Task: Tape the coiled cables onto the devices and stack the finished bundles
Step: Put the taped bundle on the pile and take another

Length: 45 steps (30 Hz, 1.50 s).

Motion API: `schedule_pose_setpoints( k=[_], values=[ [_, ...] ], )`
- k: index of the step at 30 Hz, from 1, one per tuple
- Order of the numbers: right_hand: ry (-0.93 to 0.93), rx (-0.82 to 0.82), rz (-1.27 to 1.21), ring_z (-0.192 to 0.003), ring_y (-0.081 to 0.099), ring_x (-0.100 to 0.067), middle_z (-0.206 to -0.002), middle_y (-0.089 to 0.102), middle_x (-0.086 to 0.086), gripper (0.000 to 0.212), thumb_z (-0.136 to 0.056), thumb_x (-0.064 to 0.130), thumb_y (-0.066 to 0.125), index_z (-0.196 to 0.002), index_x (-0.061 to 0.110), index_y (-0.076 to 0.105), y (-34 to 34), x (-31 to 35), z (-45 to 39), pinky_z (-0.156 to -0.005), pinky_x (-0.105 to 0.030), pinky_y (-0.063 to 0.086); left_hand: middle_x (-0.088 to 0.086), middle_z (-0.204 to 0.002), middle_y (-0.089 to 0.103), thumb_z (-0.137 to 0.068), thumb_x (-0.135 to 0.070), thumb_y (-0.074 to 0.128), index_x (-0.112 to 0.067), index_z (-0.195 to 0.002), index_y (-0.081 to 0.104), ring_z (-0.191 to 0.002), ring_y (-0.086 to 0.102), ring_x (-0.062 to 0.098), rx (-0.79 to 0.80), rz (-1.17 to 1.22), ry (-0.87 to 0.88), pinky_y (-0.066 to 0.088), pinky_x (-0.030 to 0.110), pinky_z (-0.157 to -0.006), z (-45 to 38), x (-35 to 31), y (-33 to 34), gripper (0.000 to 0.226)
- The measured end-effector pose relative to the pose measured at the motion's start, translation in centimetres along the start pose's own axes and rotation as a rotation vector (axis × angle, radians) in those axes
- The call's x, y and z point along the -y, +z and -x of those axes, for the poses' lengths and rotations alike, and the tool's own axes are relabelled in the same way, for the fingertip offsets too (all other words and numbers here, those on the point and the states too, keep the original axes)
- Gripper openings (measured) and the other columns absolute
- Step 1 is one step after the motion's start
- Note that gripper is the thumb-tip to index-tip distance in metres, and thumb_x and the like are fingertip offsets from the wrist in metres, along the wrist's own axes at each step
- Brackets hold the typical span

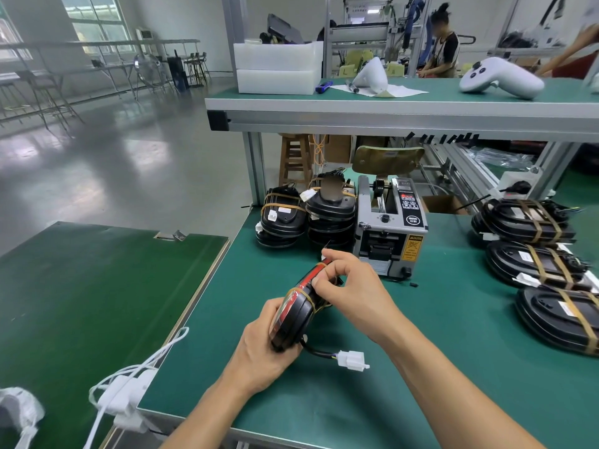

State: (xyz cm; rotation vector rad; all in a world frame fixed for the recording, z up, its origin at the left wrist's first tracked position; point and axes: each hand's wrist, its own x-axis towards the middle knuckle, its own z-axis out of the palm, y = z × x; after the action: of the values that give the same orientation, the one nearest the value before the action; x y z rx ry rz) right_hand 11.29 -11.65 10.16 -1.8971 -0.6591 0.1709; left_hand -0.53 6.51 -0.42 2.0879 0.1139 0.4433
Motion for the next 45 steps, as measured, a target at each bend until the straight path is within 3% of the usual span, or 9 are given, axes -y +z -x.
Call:
schedule_pose_setpoints(
  k=[7, 12, 20, 26, 31, 36, 38, 42, 45],
  values=[
    [0.021, -0.003, 0.003, -0.127, 0.045, 0.020, -0.101, 0.052, 0.060, 0.015, -0.084, 0.021, 0.070, -0.071, 0.013, 0.073, 0.2, 0.1, -0.1, -0.079, 0.007, 0.030, -0.010, -0.089, 0.072, -0.085, -0.033, 0.081, -0.047, -0.132, 0.052, -0.071, 0.059, 0.009, 0.005, 0.012, -0.003, 0.052, 0.019, -0.069, 0.0, 0.1, 0.1, 0.056],
    [0.047, -0.005, 0.003, -0.128, 0.045, 0.019, -0.101, 0.056, 0.048, 0.013, -0.083, 0.022, 0.071, -0.071, 0.016, 0.073, 0.3, -0.1, -0.1, -0.080, 0.006, 0.029, -0.011, -0.089, 0.072, -0.085, -0.033, 0.081, -0.047, -0.132, 0.052, -0.071, 0.059, 0.009, 0.002, 0.000, 0.001, 0.051, 0.017, -0.068, -0.1, 0.2, 0.1, 0.057],
    [0.062, 0.007, 0.017, -0.131, 0.047, 0.010, -0.124, 0.056, 0.030, 0.010, -0.081, 0.025, 0.071, -0.071, 0.022, 0.071, 0.1, 0.1, 0.1, -0.090, -0.005, 0.029, -0.014, -0.091, 0.072, -0.084, -0.034, 0.082, -0.051, -0.133, 0.051, -0.072, 0.060, 0.008, 0.005, -0.021, 0.008, 0.050, 0.013, -0.068, 0.0, 0.2, 0.0, 0.060],
    [0.055, -0.033, -0.063, -0.129, 0.049, 0.008, -0.137, 0.056, 0.019, 0.010, -0.087, 0.023, 0.073, -0.087, 0.030, 0.066, 0.4, 0.1, 0.8, -0.105, -0.024, 0.036, -0.016, -0.096, 0.074, -0.084, -0.035, 0.080, -0.051, -0.133, 0.051, -0.076, 0.063, 0.009, 0.004, -0.018, 0.014, 0.050, 0.012, -0.069, 0.0, 0.1, 0.1, 0.060],
    [0.039, -0.064, -0.106, -0.125, 0.046, 0.017, -0.134, 0.054, 0.025, 0.008, -0.093, 0.030, 0.073, -0.092, 0.035, 0.067, 1.0, 0.1, 1.0, -0.098, -0.011, 0.034, -0.014, -0.095, 0.074, -0.083, -0.035, 0.081, -0.052, -0.131, 0.051, -0.076, 0.064, 0.011, -0.002, -0.015, 0.001, 0.050, 0.013, -0.069, 0.0, 0.1, 0.1, 0.059],
    [0.071, -0.157, -0.143, -0.123, 0.053, 0.010, -0.129, 0.062, 0.019, 0.014, -0.098, 0.016, 0.065, -0.098, 0.029, 0.067, 1.3, 0.1, 0.7, -0.110, -0.030, 0.044, -0.014, -0.093, 0.074, -0.083, -0.034, 0.080, -0.052, -0.129, 0.052, -0.074, 0.063, 0.010, -0.003, -0.017, -0.001, 0.050, 0.014, -0.068, 0.0, 0.1, 0.1, 0.056],
    [0.084, -0.143, -0.181, -0.124, 0.052, 0.011, -0.129, 0.062, 0.021, 0.009, -0.096, 0.024, 0.069, -0.102, 0.031, 0.068, 1.4, 0.2, 0.8, -0.109, -0.026, 0.043, -0.014, -0.093, 0.074, -0.084, -0.034, 0.080, -0.051, -0.128, 0.052, -0.073, 0.063, 0.009, -0.005, -0.014, 0.003, 0.050, 0.013, -0.068, 0.0, 0.1, 0.1, 0.055],
    [0.045, -0.100, -0.105, -0.119, 0.047, 0.021, -0.129, 0.056, 0.025, 0.023, -0.086, 0.036, 0.082, -0.103, 0.037, 0.065, 1.4, 0.2, 1.2, -0.090, 0.003, 0.032, -0.015, -0.090, 0.072, -0.084, -0.035, 0.081, -0.049, -0.130, 0.053, -0.070, 0.061, 0.007, 0.006, -0.016, 0.005, 0.048, 0.012, -0.066, 0.0, 0.2, 0.1, 0.055],
    [0.036, -0.044, -0.084, -0.123, 0.042, 0.024, -0.131, 0.051, 0.028, 0.041, -0.078, 0.049, 0.083, -0.112, 0.039, 0.061, 1.4, 0.2, 1.4, -0.090, 0.006, 0.029, -0.015, -0.093, 0.073, -0.084, -0.036, 0.081, -0.051, -0.132, 0.052, -0.073, 0.063, 0.009, 0.008, -0.019, 0.005, 0.049, 0.012, -0.067, 0.0, 0.1, 0.0, 0.058]
  ],
)
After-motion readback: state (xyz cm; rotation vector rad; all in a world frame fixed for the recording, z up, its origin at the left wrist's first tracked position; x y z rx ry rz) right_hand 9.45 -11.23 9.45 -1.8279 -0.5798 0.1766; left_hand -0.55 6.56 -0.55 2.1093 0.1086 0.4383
